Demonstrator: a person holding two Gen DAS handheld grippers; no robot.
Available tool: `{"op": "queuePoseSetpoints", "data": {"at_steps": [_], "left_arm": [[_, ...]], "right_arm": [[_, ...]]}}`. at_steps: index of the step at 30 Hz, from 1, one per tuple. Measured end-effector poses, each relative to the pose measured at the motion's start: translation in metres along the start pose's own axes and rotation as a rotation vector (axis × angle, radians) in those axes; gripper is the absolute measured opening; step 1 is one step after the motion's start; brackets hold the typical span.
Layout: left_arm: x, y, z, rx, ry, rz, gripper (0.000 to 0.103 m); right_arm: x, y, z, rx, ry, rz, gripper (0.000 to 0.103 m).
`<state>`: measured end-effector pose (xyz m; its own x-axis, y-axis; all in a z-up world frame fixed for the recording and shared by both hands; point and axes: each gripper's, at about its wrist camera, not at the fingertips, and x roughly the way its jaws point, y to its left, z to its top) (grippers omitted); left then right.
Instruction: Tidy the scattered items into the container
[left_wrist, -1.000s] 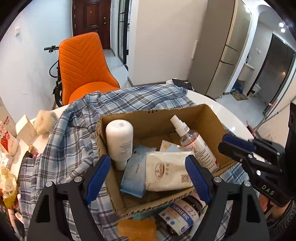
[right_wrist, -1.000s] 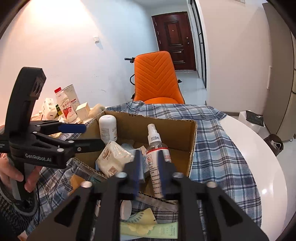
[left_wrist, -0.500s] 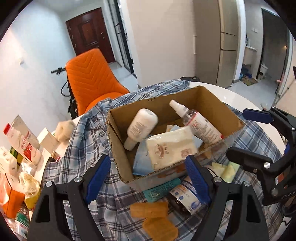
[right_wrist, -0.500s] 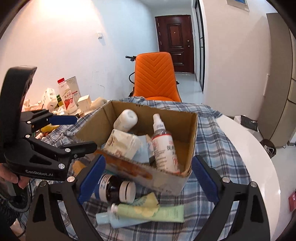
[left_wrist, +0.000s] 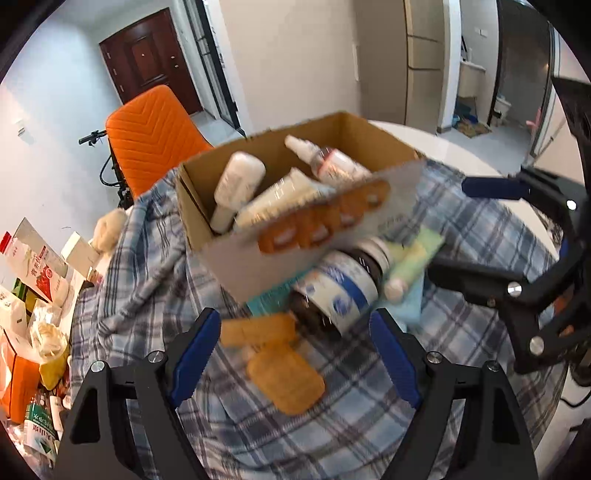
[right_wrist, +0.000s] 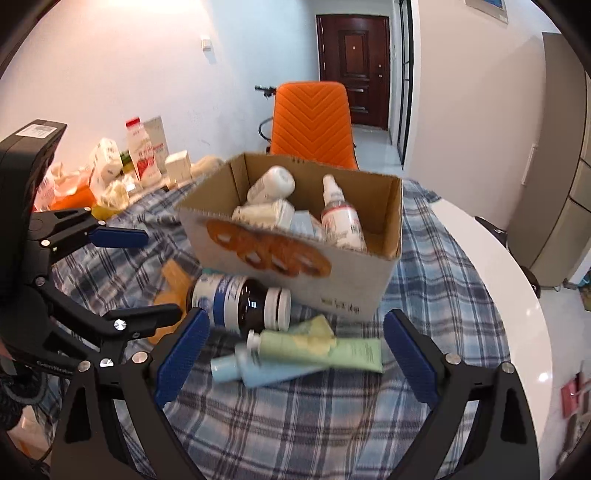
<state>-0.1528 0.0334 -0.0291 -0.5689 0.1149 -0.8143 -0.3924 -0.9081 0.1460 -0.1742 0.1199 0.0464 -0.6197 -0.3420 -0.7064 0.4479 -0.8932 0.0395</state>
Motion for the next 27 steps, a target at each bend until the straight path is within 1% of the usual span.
{"op": "queuePoseSetpoints", "data": {"at_steps": [4, 7, 10, 13, 16, 20, 21, 24, 26, 27], "left_arm": [[-0.003, 0.0, -0.012, -0.002, 0.02, -0.004, 0.085], [-0.009, 0.002, -0.022, -0.022, 0.02, -0.022, 0.085], [-0.016, 0.0, -0.033, -0.029, 0.014, -0.012, 0.085], [-0.022, -0.004, -0.046, -0.034, 0.002, 0.003, 0.085], [-0.024, -0.006, -0.058, -0.05, 0.009, -0.016, 0.085], [-0.025, -0.008, -0.074, -0.072, 0.025, -0.028, 0.085], [-0.028, -0.009, -0.081, -0.079, 0.021, -0.022, 0.085], [-0.039, -0.008, -0.101, -0.102, -0.009, 0.011, 0.085], [-0.047, -0.004, -0.119, -0.155, -0.022, 0.015, 0.085], [-0.049, -0.003, -0.13, -0.187, -0.014, 0.008, 0.085]], "right_arm": [[-0.003, 0.008, -0.009, 0.004, 0.034, -0.009, 0.095], [-0.009, 0.017, -0.016, -0.008, 0.027, -0.03, 0.095], [-0.013, 0.027, -0.023, -0.035, 0.026, -0.052, 0.095], [-0.016, 0.035, -0.03, -0.044, 0.028, -0.038, 0.095], [-0.018, 0.044, -0.037, -0.037, 0.023, -0.025, 0.095], [-0.028, 0.052, -0.049, -0.013, -0.012, -0.02, 0.095], [-0.033, 0.053, -0.053, -0.006, -0.033, -0.034, 0.095], [-0.052, 0.058, -0.078, 0.058, -0.125, -0.121, 0.095], [-0.059, 0.06, -0.097, 0.117, -0.142, -0.124, 0.101], [-0.062, 0.061, -0.106, 0.154, -0.14, -0.121, 0.101]]}}
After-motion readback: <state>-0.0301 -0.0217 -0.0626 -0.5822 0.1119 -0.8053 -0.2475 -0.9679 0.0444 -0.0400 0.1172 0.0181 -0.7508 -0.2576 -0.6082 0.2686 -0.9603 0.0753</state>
